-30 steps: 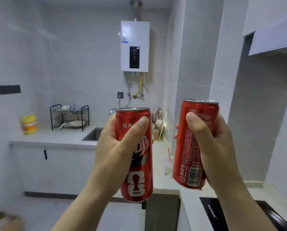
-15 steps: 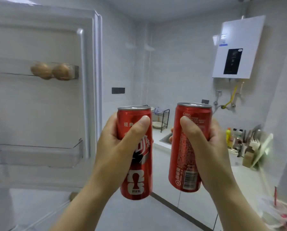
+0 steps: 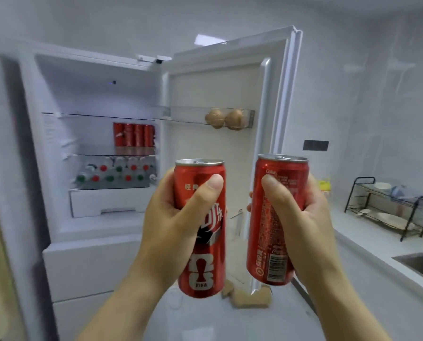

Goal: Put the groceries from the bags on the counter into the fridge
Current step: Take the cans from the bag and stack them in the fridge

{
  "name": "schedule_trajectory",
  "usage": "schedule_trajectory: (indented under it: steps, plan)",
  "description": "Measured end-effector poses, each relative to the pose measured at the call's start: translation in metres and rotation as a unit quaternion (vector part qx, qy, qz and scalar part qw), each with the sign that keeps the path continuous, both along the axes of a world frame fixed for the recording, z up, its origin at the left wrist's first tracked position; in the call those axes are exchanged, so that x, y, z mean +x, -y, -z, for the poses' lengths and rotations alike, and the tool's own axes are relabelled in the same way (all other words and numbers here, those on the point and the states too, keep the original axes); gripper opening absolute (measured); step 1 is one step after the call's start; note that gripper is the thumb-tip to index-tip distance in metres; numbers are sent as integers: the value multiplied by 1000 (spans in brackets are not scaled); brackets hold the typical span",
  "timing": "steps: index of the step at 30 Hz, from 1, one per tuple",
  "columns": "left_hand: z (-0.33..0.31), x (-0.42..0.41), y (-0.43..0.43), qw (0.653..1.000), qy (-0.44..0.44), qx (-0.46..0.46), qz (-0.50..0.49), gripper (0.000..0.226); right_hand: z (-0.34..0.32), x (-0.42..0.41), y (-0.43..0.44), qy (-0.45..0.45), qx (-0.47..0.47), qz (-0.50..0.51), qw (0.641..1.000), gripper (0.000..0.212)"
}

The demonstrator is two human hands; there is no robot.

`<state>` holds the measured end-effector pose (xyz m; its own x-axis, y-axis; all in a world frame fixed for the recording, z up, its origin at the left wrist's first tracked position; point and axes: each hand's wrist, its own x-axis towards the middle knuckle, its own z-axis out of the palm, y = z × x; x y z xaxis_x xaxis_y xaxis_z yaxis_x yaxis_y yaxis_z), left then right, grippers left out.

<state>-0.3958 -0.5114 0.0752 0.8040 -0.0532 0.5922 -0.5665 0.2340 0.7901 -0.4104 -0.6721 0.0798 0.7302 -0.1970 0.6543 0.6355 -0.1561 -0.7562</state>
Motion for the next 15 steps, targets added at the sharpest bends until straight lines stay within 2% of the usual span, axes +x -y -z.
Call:
schedule_trajectory:
  steps: [8, 15]
  plan:
    - [6, -13, -56, 990, -12, 2, -142, 47, 9, 31, -60, -6, 11, -124, 992, 27]
    - [3, -22, -124, 978, -9, 7, -210, 45, 9, 40, -132, -11, 8, -176, 984, 36]
